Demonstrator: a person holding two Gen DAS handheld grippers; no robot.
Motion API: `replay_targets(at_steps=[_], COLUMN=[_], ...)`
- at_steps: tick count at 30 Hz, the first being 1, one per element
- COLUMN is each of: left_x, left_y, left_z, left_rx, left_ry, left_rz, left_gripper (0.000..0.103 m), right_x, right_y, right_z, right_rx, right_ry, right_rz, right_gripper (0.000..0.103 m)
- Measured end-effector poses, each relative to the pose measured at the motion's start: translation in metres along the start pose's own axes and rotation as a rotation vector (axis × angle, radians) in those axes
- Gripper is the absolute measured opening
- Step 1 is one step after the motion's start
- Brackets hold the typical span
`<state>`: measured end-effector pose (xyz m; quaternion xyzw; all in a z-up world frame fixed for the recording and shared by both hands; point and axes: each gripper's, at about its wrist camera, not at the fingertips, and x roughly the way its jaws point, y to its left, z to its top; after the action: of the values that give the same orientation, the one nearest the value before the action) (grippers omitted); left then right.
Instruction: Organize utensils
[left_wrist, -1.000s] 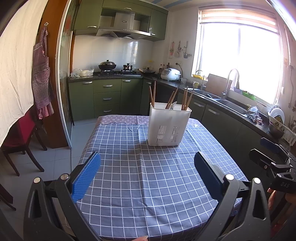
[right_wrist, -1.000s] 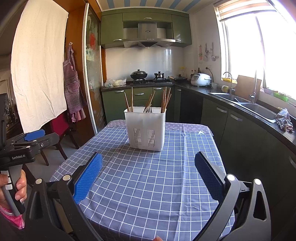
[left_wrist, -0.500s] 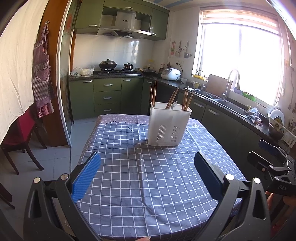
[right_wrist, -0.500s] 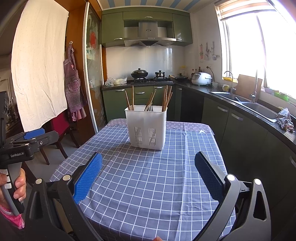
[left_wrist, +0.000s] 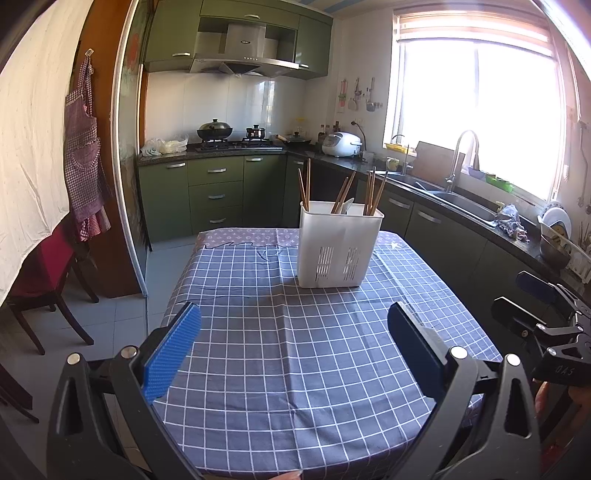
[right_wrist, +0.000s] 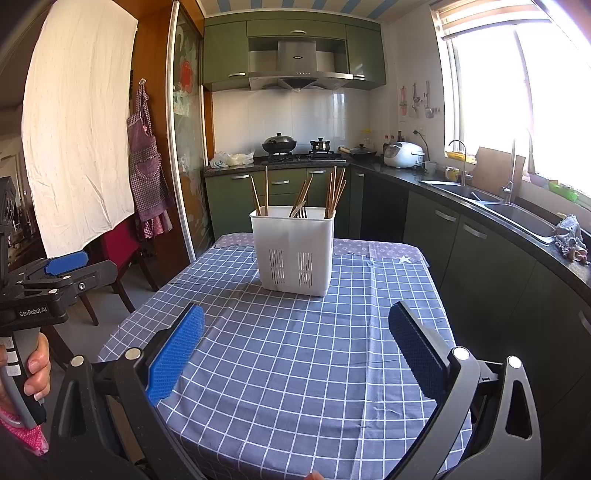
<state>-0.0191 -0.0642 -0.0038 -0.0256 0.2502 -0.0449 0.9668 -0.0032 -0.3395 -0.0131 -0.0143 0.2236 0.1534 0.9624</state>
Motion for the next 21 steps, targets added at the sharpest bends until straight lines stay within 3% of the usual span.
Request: replay_targets(at_steps=[7,15,21], left_x=[0.0009,-0.0002,0.0073], left_y=[-0.0009,0.0052,0.0047], left_z=[0.0003,0.0003,0.0007], left_rx=[0.003,-0.027,-0.012], left_ry=[-0.003,-0.033,-0.013], left_rz=[-0.001,-0.059,-0.005], left_gripper=[0.096,0.096,0.096], right_x=[0.0022,0.0046,0.0089], right_y=[-0.0008,-0.0016,-0.0060], right_z=[0.0003,-0.0021,-0.0036], right_rx=[-0.001,0.002,0.012], right_ry=[0.003,0.007,0.016], right_rz=[0.002,0.004,0.007], right_gripper=[0.098,0.098,0.098])
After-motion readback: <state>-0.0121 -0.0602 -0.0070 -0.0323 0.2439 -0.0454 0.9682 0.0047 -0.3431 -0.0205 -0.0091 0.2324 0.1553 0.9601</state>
